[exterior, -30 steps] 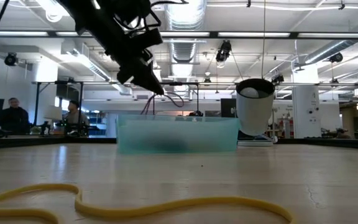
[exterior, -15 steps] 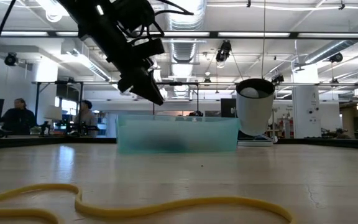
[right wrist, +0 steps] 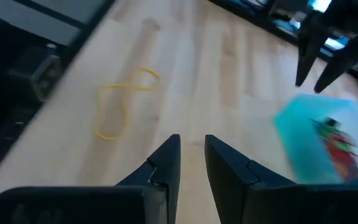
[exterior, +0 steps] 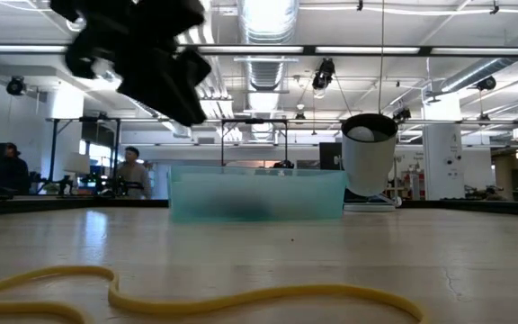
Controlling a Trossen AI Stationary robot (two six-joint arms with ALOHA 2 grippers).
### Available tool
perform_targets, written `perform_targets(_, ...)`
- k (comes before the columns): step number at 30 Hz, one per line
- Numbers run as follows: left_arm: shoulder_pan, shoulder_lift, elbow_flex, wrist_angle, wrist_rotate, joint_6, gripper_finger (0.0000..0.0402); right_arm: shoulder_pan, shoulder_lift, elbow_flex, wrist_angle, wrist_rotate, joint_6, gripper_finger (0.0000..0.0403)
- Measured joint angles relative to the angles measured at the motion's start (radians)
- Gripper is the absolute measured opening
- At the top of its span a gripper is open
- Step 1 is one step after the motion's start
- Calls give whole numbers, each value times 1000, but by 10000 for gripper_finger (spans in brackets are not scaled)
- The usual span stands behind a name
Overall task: Pick and place rubber bands into bin
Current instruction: Put the yellow rubber band into the green bin
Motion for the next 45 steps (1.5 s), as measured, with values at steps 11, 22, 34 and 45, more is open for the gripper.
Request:
perform_targets(11,-353,-15,-113,187,3,-20,93,-52,0,-214,405,-174,-63,70)
perform_targets(22,-486,-13,-221,434,-1,-74,93,-110,10,-306,557,-290,32,132)
perform_targets(34,-491,-12,-318,621,-1,-75,93,-140,195,-214,604,-391,-54,160)
perform_targets(45,-491,-8,-336,634,-1,-98,93,-208,381,-82,595,-552,-69,143)
